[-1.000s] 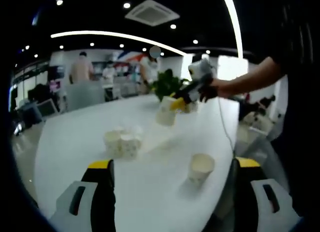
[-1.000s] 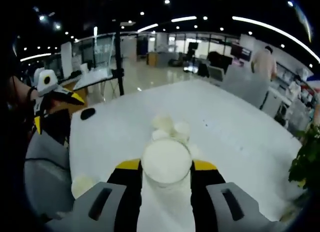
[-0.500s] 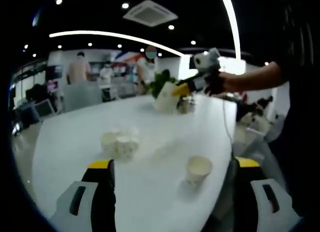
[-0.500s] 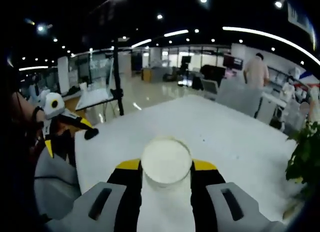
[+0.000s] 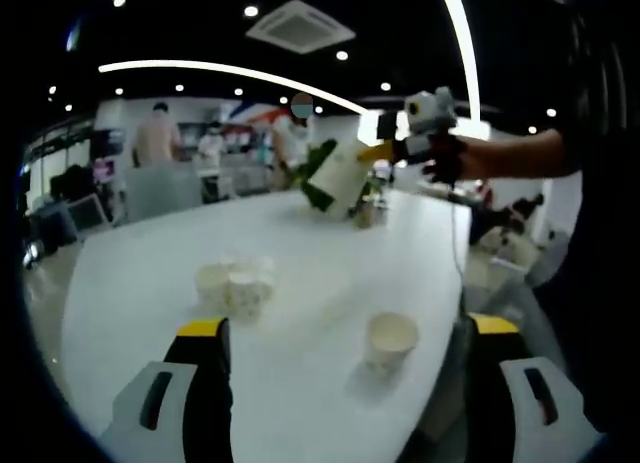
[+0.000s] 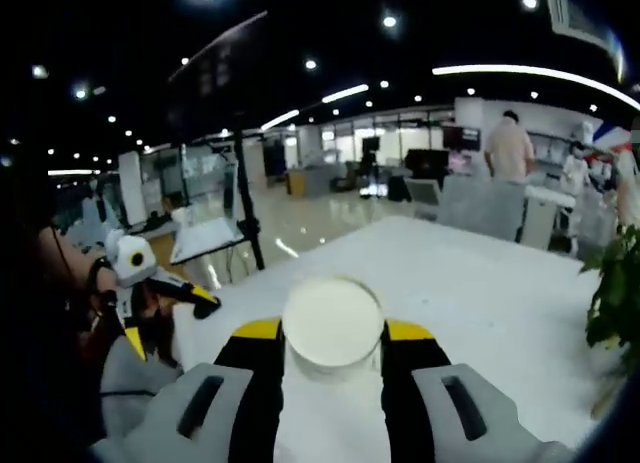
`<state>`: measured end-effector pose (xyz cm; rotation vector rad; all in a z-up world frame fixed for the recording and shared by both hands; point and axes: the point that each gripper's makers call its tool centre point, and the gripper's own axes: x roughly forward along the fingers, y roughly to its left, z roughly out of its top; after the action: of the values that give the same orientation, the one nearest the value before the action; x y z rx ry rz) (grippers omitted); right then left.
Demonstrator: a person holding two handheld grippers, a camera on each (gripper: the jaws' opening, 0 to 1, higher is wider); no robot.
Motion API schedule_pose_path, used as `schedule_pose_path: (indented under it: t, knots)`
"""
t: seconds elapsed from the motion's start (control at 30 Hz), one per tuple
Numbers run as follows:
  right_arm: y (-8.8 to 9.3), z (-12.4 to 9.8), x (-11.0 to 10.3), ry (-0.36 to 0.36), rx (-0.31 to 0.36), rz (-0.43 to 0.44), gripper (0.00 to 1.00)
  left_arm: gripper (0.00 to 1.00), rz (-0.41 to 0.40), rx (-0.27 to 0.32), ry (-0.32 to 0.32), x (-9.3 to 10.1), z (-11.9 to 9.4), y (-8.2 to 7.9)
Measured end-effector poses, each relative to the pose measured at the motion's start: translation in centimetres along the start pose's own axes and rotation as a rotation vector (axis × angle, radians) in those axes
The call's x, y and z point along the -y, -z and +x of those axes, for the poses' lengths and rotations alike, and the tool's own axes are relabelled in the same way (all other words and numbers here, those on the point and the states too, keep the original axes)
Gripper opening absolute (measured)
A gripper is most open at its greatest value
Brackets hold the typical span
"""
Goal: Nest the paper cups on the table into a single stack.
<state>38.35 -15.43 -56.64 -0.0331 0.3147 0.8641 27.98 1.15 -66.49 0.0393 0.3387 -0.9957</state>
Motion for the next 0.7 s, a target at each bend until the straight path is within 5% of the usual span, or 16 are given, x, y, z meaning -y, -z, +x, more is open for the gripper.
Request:
schedule_pose_path:
  t: [0.7]
  knots:
    - [-0.8,-1.9,-3.2,-0.045,0.155,0.167,0.34,0.95,-0.009,0.01,-0.005,0.0,-0.1,-0.4]
